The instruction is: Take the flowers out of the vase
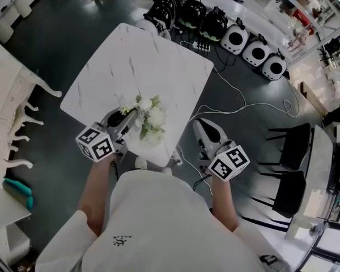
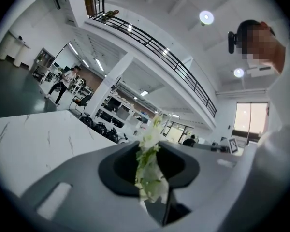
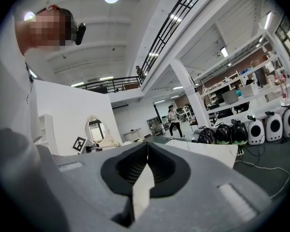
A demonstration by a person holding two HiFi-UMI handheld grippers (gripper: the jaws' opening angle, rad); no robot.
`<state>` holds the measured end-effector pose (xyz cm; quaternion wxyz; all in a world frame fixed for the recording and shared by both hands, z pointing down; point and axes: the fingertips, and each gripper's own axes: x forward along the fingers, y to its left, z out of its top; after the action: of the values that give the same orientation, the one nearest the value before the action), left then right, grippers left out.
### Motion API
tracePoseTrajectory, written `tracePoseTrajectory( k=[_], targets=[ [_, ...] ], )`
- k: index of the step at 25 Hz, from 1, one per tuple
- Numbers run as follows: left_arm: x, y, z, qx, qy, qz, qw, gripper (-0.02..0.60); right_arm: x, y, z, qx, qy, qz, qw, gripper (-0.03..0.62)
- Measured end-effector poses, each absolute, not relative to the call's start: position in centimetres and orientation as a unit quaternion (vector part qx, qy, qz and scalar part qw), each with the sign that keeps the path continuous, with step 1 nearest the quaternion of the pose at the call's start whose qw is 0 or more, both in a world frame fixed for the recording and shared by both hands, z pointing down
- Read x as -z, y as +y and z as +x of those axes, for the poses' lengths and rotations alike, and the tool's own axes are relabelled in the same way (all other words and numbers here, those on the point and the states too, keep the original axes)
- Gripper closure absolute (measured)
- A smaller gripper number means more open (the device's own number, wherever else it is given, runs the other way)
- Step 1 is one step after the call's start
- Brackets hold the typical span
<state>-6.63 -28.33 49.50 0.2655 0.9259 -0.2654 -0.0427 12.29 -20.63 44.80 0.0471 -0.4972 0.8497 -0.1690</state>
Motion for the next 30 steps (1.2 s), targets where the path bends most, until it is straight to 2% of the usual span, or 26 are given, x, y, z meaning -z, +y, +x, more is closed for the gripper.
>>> tracePoseTrajectory(
  k=[30],
  targets=[
    [-43.0, -27.3, -8.8, 0.134, -0.301, 0.884, 0.333, 0.5, -43.8, -19.5, 10.6, 0.161, 0.869, -0.465, 0.051, 0.592]
  ],
)
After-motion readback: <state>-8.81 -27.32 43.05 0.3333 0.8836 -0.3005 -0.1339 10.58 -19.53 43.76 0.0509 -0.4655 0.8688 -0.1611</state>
